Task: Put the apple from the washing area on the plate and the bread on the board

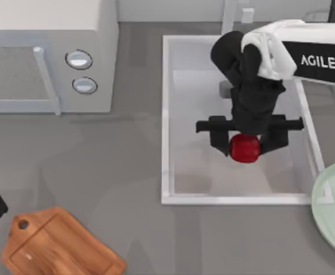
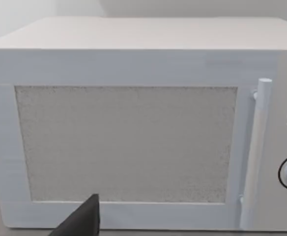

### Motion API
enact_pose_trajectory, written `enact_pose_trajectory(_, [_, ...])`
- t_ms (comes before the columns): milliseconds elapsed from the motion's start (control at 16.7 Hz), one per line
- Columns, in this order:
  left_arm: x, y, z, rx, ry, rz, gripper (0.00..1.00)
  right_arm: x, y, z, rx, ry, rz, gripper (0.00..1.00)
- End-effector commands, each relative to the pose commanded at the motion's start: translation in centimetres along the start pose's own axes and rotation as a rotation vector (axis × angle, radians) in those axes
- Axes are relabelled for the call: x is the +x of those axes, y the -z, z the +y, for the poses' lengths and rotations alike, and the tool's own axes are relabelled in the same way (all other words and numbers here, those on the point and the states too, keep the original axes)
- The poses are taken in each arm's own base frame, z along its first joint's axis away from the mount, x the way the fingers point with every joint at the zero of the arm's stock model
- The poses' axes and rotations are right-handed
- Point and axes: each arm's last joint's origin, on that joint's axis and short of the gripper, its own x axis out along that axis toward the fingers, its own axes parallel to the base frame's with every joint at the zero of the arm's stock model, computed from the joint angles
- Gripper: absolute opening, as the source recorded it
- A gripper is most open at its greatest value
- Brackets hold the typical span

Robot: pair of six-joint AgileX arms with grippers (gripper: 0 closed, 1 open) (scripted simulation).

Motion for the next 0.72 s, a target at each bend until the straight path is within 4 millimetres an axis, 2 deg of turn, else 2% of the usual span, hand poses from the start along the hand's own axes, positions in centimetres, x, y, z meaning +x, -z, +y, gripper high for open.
enact_pose_trajectory(120, [0.0, 0.0, 0.0, 0.000, 0.000, 0.000, 1.00, -1.4, 0.0, -0.1, 0.000, -0.004, -0.007, 0.00])
enact_pose_trajectory(420, [0.0, 0.0, 0.0, 0.000, 0.000, 0.000, 1.00, -1.3, 0.0, 0.0, 0.001, -0.003, -0.005, 0.00])
enact_pose_trajectory(540, [0.0, 0.0, 0.0, 0.000, 0.000, 0.000, 1.00, -2.5, -0.2, -0.3, 0.002, -0.017, -0.035, 0.00])
enact_pose_trajectory(720, [0.0, 0.0, 0.0, 0.000, 0.000, 0.000, 1.00, -4.8, -0.2, -1.9, 0.002, -0.030, -0.067, 0.00])
